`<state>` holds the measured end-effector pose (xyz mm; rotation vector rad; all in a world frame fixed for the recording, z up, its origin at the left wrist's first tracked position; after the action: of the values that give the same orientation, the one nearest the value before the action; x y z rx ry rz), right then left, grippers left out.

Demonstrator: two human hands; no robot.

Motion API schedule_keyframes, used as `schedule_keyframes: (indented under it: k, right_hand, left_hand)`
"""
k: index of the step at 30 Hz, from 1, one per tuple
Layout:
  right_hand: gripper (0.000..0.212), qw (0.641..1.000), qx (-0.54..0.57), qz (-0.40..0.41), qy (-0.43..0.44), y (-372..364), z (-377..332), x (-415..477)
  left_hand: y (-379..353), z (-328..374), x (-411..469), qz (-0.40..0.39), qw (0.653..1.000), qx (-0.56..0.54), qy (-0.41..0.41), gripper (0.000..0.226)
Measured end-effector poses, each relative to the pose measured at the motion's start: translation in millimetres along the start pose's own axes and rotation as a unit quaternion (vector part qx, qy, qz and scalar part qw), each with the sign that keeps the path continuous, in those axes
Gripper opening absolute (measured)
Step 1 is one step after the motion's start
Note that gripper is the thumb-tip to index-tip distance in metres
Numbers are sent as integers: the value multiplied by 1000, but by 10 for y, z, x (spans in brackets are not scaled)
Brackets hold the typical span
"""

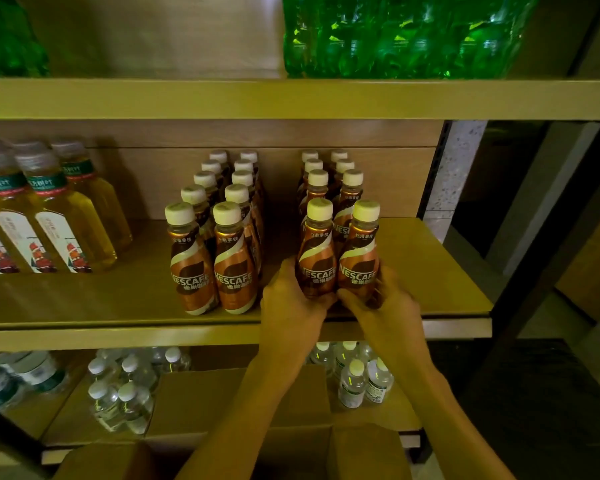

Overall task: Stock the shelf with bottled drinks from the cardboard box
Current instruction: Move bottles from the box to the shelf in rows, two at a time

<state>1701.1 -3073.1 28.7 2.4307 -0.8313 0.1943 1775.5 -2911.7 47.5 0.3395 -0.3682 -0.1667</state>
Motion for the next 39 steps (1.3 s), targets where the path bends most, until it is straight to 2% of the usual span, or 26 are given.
schedule_keyframes:
  k: [9, 24, 28, 32, 35, 39]
  right_hand:
    - [47, 999, 8, -2, -47, -98, 11, 232]
    - [55, 998, -56, 17, -39, -137, -12, 475]
    - [62, 993, -117, 3, -23, -123, -15, 467]
    - [68, 976, -218, -2, -2, -48, -53, 387]
    - [53, 958, -286, -4, 27, 71, -154, 210]
    - [46, 948, -311, 12, 70, 243, -317, -192]
  left_hand:
    - [-122, -21, 198, 19, 998, 42, 32, 53]
    - [-172, -55, 440, 16, 1000, 25, -5, 55]
    - [-174, -55, 432, -4, 999, 52, -1, 57]
    - [-128, -6, 337, -21, 989, 143, -6, 59]
    - [-32, 103, 173, -23, 978, 200, -47, 52]
    - [130, 264, -184, -33, 965, 244, -86, 61]
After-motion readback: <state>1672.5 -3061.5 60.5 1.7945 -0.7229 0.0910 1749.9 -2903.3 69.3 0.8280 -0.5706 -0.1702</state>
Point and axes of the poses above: each hand's wrist, its own x-axis towards the middle knuckle, its own y-axis out of the back of the hand, z = x × y, the point moved 8 cm from there along x, towards the middle knuckle, and after that the axes turned 4 degrees about -x, right-handed, at the moved point
